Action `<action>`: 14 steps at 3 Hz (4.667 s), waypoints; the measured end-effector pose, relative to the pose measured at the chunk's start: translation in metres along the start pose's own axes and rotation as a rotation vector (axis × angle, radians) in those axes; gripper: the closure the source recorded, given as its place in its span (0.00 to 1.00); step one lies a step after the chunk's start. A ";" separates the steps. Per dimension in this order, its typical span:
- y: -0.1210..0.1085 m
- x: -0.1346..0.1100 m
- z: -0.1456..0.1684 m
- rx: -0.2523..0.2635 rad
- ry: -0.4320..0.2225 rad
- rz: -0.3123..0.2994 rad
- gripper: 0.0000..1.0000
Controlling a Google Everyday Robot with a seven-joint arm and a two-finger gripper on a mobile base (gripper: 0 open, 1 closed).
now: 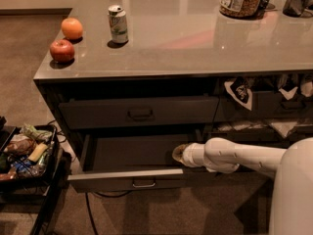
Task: Open middle drawer
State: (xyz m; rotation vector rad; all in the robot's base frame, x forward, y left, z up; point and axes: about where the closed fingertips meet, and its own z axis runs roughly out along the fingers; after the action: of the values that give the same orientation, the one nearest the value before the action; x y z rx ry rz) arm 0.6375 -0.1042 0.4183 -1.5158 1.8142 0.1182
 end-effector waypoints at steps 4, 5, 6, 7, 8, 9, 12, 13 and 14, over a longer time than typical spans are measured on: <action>0.004 -0.005 -0.010 -0.195 -0.104 -0.255 1.00; 0.001 -0.001 0.002 -0.199 -0.126 -0.215 1.00; -0.003 0.011 0.023 -0.218 -0.165 -0.141 1.00; -0.005 0.018 0.039 -0.239 -0.192 -0.096 1.00; -0.003 0.015 0.031 -0.237 -0.217 -0.094 1.00; 0.007 0.008 0.007 -0.223 -0.212 -0.120 1.00; 0.062 -0.001 -0.022 -0.410 -0.134 -0.137 1.00; 0.080 0.000 -0.019 -0.496 -0.157 -0.108 1.00; 0.102 -0.003 -0.024 -0.571 -0.194 -0.076 1.00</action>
Offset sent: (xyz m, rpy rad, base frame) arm -0.0170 -0.0209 0.0142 -0.0538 -0.0090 0.5842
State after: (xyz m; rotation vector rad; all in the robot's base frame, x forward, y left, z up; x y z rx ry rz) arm 0.5371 -0.0842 0.3981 -1.8772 1.6381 0.7734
